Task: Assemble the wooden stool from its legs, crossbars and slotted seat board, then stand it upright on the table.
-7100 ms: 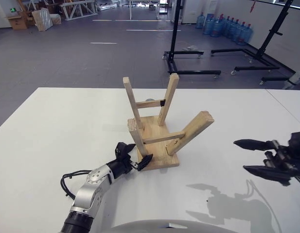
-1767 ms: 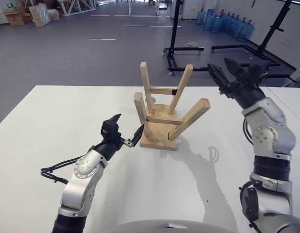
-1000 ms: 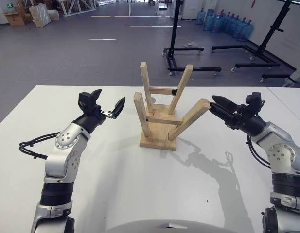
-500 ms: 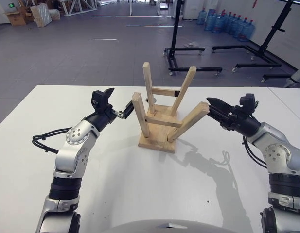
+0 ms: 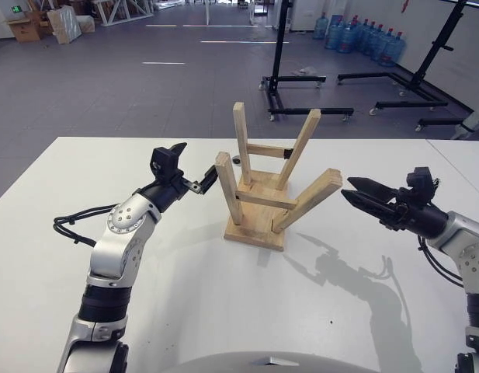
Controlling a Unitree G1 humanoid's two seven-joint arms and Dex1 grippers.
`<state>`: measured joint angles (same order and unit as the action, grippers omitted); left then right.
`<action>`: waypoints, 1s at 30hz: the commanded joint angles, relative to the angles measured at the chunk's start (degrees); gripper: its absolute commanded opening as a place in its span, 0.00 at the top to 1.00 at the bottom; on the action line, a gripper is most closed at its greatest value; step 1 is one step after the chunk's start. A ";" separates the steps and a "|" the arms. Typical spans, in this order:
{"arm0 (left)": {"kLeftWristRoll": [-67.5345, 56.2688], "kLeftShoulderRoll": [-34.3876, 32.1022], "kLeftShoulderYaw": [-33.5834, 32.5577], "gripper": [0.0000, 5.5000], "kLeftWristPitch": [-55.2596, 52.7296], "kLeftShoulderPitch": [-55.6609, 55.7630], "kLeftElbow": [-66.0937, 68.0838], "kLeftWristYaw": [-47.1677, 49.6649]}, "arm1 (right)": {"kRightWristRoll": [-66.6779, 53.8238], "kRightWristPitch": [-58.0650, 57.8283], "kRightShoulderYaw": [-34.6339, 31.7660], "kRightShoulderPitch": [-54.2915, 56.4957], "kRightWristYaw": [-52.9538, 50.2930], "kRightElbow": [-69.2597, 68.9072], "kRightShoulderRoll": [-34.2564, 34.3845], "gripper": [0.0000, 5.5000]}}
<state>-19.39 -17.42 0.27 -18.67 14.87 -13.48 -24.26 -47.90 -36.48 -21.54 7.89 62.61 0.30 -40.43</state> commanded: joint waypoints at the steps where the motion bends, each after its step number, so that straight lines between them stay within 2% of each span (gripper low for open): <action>1: 0.87 -0.31 0.73 0.02 -0.44 -0.01 -0.50 -0.56 | -0.80 -0.49 1.27 3.13 -2.77 -0.57 3.09 0.33; 10: 3.39 0.92 5.46 0.02 0.96 3.37 2.44 -3.17 | -0.27 -0.67 6.13 3.68 -0.99 -2.61 5.77 0.33; 16: 4.52 2.07 12.03 0.02 0.32 1.56 0.74 -6.58 | 3.89 2.54 10.21 6.82 0.14 0.75 7.13 0.33; 22: 5.53 3.23 13.12 0.02 0.34 2.26 1.46 -6.12 | 6.90 4.22 14.31 8.52 2.13 2.17 8.78 0.33; 27: 7.47 1.15 6.94 0.02 1.56 1.31 2.39 -2.17 | 8.47 4.65 16.84 7.29 3.17 -0.43 8.57 0.33; 30: 7.78 -4.17 -5.30 0.02 2.64 -0.92 4.46 1.86 | 8.12 4.13 19.96 4.78 2.85 -7.87 8.94 0.33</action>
<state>-10.79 -19.19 -0.12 -17.62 14.74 -9.78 -23.45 -39.13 -32.08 -5.12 12.70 64.98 -1.25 -33.21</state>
